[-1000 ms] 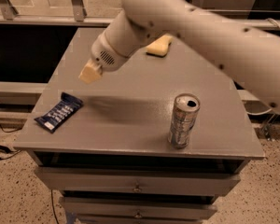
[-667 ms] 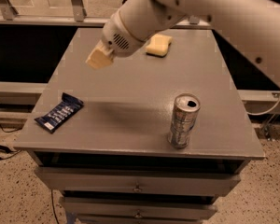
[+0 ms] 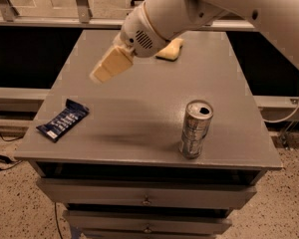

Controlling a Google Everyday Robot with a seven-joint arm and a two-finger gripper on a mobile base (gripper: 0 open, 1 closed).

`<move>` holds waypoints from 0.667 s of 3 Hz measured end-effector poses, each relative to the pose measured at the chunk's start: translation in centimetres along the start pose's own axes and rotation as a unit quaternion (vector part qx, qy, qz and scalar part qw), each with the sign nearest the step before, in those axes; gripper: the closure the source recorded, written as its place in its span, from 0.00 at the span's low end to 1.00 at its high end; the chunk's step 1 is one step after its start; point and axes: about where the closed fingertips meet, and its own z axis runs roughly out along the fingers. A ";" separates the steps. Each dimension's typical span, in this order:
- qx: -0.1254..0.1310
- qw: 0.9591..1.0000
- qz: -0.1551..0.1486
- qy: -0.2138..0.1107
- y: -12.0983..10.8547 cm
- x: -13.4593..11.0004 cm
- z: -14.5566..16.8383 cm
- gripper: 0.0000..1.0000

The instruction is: Pick rxbar blueberry

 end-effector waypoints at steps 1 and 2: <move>-0.045 0.999 0.007 -0.020 1.0 0.1 4.3 0.00; -0.079 0.996 0.015 -0.030 1.6 0.3 7.7 0.00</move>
Offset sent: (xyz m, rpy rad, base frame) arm 0.0035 0.0833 -0.0800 0.1276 0.1662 0.1425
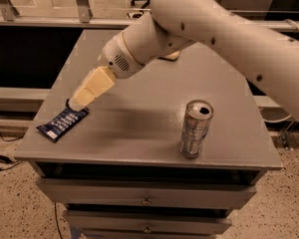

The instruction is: Pick rxbar blueberry

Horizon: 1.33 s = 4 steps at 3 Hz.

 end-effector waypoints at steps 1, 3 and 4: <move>-0.033 0.999 0.007 -0.005 0.2 0.2 3.1 0.00; -0.068 0.997 0.021 -0.006 0.1 1.0 6.9 0.00; -0.073 0.997 0.027 -0.005 0.1 1.4 7.4 0.00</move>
Offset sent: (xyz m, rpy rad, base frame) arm 0.0030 0.0583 -0.0560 0.0471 0.1262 0.0964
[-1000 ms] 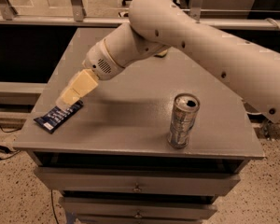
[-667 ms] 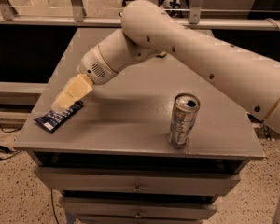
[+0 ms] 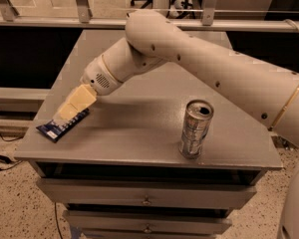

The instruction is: Pick rxbar blueberry

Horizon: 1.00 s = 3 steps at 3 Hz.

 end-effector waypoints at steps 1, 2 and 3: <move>-0.005 1.000 0.008 0.001 0.2 0.6 0.1 0.00; -0.011 1.000 0.013 0.000 0.6 1.0 0.1 0.00; -0.021 1.000 0.018 0.000 1.2 1.4 0.3 0.08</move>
Offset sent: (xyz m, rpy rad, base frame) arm -0.0170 -0.0130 -0.0108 0.0091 0.0648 0.0023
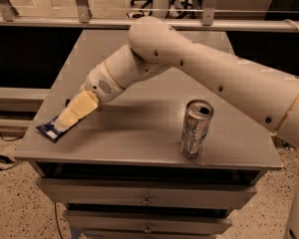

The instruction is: Pick rxbar blueberry

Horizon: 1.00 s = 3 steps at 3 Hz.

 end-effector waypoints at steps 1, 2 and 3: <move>-0.008 1.000 0.003 -0.002 0.5 0.1 0.1 0.31; -0.014 1.000 0.008 -0.005 1.0 0.2 0.3 0.54; -0.019 1.000 0.015 -0.006 1.3 0.6 0.7 0.77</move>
Offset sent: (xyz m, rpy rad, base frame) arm -0.0155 -0.0015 -0.0003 0.0266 0.0479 0.0040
